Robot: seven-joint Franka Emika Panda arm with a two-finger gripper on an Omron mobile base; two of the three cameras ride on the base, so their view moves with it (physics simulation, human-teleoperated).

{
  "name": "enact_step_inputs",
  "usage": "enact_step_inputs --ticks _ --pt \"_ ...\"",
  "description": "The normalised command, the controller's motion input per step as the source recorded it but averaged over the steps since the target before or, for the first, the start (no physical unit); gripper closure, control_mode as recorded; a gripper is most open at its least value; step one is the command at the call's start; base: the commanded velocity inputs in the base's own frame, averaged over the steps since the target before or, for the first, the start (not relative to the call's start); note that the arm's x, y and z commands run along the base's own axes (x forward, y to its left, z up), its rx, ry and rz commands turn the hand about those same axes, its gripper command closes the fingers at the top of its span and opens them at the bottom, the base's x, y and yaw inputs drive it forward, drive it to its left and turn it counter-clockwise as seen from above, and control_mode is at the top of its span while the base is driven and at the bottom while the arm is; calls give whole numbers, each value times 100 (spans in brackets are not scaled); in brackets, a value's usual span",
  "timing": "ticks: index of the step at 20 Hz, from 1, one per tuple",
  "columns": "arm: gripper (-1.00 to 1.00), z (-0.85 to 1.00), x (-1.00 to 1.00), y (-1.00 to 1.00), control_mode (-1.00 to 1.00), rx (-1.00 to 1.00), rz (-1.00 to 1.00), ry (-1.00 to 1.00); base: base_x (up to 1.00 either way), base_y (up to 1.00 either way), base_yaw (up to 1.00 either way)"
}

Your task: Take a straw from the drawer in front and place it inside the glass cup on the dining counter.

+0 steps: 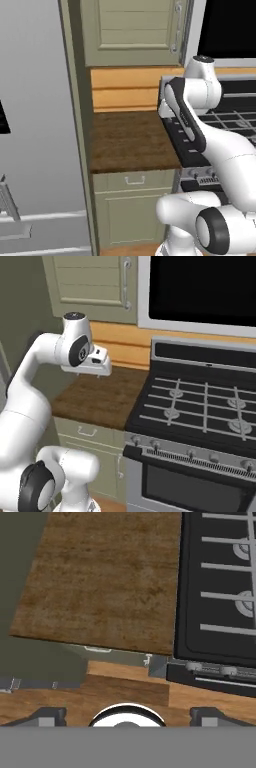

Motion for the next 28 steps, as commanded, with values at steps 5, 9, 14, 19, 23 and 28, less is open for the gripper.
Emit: enact_step_inputs --ticks 5,9,14,19,23,28 --pt "-100 0 0 0 100 0 0 0 0 -62 62" --pt "-100 0 0 0 100 0 0 0 -1 -60 66" --pt "-100 0 0 0 100 0 0 0 -14 -65 66" --pt "-100 0 0 0 100 0 0 0 -22 -78 56" --pt "-100 0 0 0 100 0 0 0 -20 -78 34" --pt "-100 0 0 0 100 0 0 0 -2 -72 24"
